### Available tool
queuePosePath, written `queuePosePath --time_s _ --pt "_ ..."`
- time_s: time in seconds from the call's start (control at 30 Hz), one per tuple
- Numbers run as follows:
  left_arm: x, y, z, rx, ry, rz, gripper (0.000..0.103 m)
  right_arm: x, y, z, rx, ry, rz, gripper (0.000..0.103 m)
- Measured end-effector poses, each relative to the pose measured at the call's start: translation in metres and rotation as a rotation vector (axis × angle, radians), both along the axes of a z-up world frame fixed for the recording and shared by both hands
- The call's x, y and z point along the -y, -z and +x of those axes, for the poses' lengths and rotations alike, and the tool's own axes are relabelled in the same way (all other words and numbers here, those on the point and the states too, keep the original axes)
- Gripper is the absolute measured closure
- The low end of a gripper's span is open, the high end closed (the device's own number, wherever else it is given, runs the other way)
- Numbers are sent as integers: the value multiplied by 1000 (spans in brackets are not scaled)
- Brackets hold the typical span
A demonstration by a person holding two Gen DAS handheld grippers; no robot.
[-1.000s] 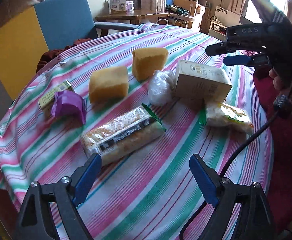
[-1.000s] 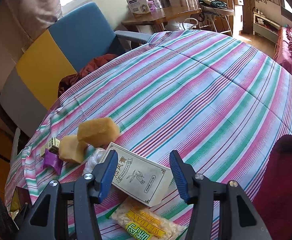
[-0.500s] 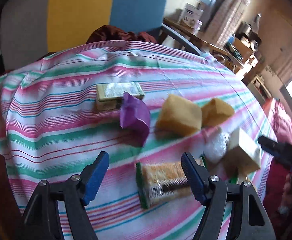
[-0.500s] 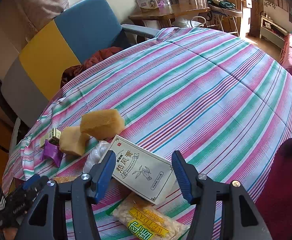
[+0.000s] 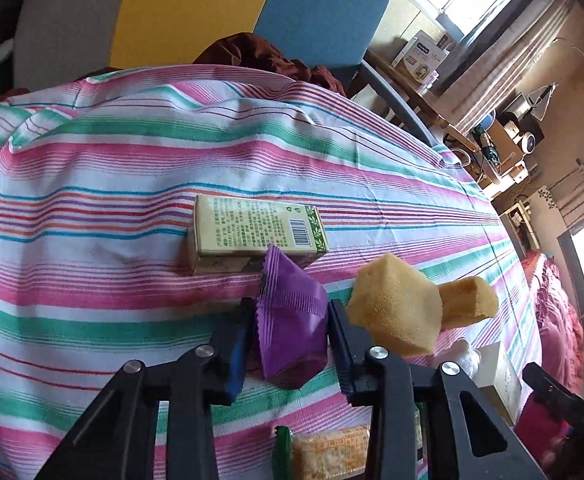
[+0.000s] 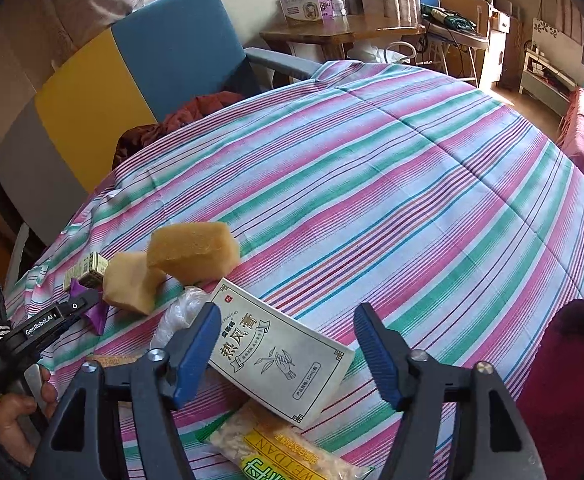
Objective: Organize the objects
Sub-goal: 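Grasp the second purple packet with the left tool, then drop the purple packet into the gold tray while the right tool grasps the white medicine box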
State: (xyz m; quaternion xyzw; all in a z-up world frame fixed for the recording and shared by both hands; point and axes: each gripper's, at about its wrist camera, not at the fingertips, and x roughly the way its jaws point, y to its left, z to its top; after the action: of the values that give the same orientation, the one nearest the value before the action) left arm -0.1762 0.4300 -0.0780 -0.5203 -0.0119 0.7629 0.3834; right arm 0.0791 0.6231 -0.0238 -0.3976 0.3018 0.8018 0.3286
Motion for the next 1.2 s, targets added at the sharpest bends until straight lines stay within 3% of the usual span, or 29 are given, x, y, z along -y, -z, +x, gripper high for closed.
queuePosePath --time_s 0.23,0.5,0.63,0.73,0.93,1.2 --pt "41 -18 19 -38 3 -13 67 10 15 -20 99 -89 15 18" --pt "87 -49 58 -93 58 5 67 18 13 -24 117 -130 67 17" --pt "103 -63 79 -137 97 13 67 29 15 -34 130 -201 91 11" --pt "116 -70 93 -150 110 18 67 39 27 -44 211 -266 91 11" --pt "138 -76 114 -187 114 24 67 59 35 -56 304 -342 196 11" --pt "166 -84 140 -266 95 5 67 63 32 -58 303 -359 227 11"
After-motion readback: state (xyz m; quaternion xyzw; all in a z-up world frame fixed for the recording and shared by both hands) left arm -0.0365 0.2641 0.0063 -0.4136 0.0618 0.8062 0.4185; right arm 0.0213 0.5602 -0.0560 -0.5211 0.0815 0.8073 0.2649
